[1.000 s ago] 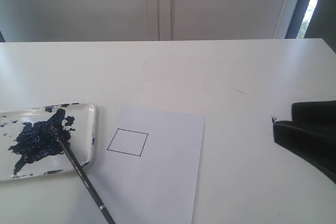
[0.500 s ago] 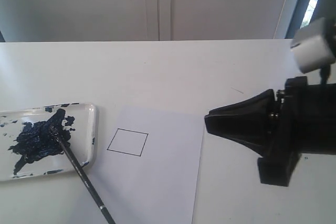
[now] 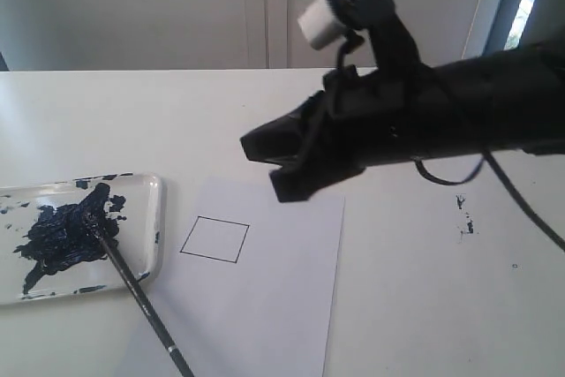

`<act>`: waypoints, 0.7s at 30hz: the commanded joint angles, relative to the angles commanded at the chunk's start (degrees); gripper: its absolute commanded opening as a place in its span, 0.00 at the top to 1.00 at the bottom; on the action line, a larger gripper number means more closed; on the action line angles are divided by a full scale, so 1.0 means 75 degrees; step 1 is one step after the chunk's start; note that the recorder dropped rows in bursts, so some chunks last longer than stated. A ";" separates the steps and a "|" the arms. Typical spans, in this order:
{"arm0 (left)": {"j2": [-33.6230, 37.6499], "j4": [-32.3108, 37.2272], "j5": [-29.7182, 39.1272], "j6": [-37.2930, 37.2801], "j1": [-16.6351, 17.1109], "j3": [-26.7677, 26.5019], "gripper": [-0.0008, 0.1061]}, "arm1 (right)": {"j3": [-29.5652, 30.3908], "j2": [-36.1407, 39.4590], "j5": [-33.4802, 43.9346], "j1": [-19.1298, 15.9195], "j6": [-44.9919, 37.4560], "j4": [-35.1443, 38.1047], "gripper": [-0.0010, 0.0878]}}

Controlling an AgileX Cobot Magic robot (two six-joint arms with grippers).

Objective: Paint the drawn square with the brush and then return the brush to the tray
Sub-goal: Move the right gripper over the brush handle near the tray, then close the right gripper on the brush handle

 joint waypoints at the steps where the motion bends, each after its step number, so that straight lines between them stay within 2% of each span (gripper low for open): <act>1: 0.0000 -0.0015 -0.0037 0.0000 0.0000 0.0000 0.99 | -0.0203 0.0240 -0.0060 0.0117 0.0205 -0.0251 0.99; 6: 0.0000 -0.0015 -0.0070 0.0000 0.0000 0.0000 0.99 | -0.1269 0.1283 -0.0465 0.0842 0.1851 -0.1900 0.99; 12: 0.0000 -0.0064 -0.0071 0.0000 0.0000 0.0000 0.99 | -0.1985 0.2190 -0.0512 0.1493 0.3794 -0.3486 0.99; 16: 0.0000 -0.0102 -0.0071 0.0000 0.0000 0.0000 0.99 | -0.2203 0.2709 -0.0538 0.1997 0.4156 -0.3927 0.99; 21: 0.0000 -0.0139 -0.0071 0.0000 0.0000 0.0000 0.99 | -0.2285 0.3243 -0.0620 0.2344 0.4517 -0.3927 0.99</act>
